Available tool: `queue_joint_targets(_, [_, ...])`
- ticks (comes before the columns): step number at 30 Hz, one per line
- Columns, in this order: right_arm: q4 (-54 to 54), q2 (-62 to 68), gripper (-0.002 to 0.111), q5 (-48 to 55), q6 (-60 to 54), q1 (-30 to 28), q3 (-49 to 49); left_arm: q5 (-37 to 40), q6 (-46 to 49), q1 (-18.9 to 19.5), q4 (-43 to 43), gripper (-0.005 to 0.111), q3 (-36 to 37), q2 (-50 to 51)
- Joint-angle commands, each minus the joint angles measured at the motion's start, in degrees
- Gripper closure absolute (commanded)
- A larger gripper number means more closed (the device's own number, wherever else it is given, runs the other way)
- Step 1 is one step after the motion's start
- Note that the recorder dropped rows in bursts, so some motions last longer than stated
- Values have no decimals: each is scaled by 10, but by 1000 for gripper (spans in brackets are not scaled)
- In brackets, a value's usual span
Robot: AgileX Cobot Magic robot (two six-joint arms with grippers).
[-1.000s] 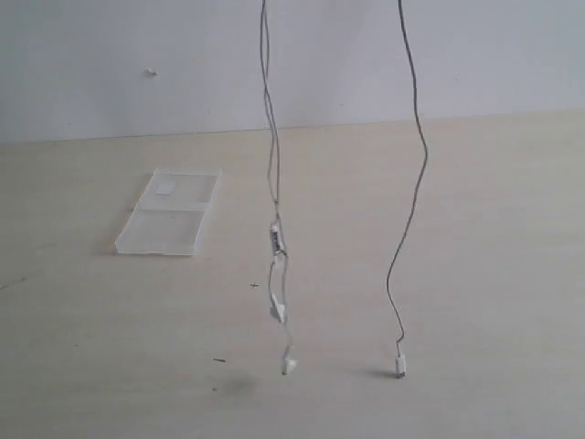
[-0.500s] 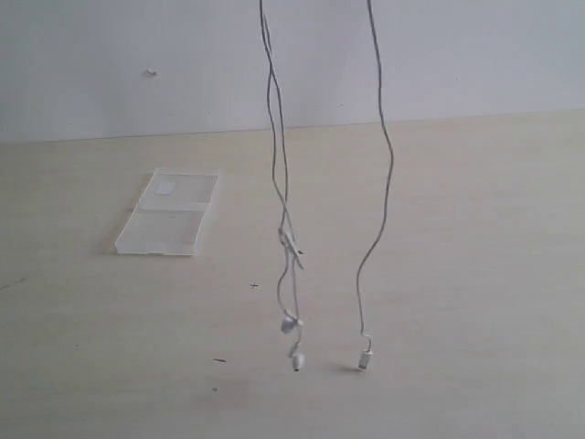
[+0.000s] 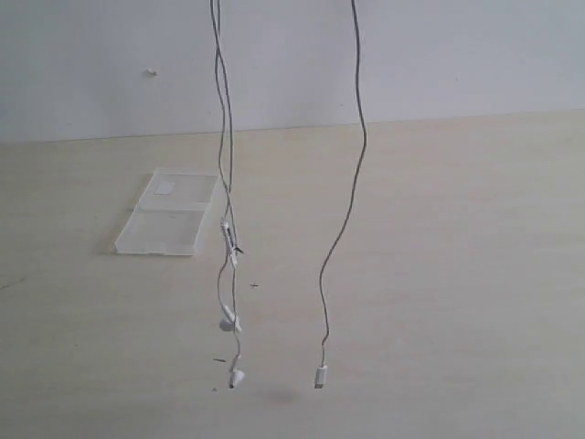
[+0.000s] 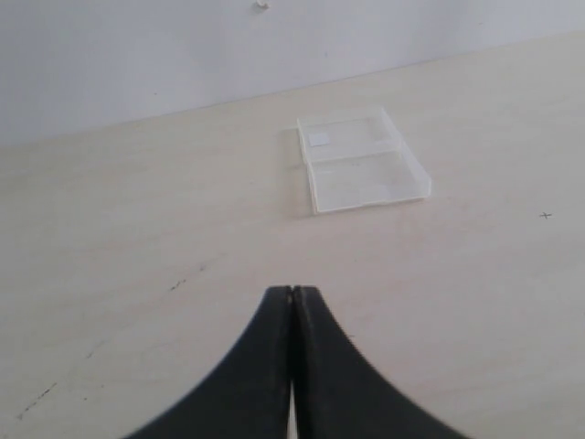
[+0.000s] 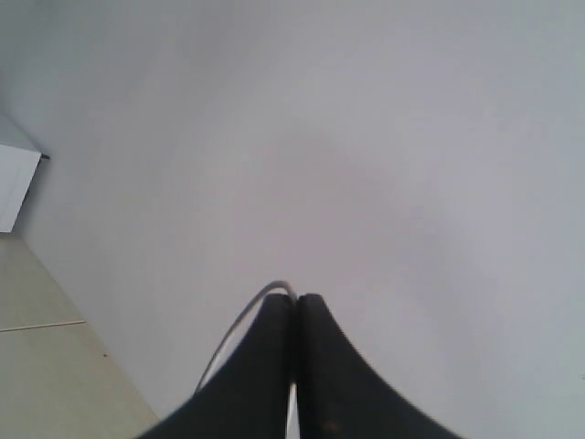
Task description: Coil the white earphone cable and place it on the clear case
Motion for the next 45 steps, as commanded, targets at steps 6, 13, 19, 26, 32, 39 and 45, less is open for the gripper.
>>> queue_joint_targets(6, [-10,-2,108,-10,-3,0,-5,-2,-2,1,0,107,-1,-4])
queue_joint_targets(13, [-11,-2,108,-12,2,0,-5,-2,-2,1,0,107,-1,-4])
queue_joint_targets(19, [-11,-2,108,-12,1,0,-5,-3,-2,1,1,107,-1,-4])
queue_joint_targets(26, [-18,-2,108,-10,1,0,-5,-2,3,1,9,107,-1,-4])
queue_joint_targets(32, [-17,-2,108,-9,1,0,-5,-47,34,1,19,107,-1,-4])
queue_joint_targets(39, [-19,-2,108,-9,7,0,-5,-245,-21,1,-173,107,-1,-4])
queue_joint_targets(45, [-19,-2,108,-11,7,0,-5,-356,-178,1,-241,107,-1,-4])
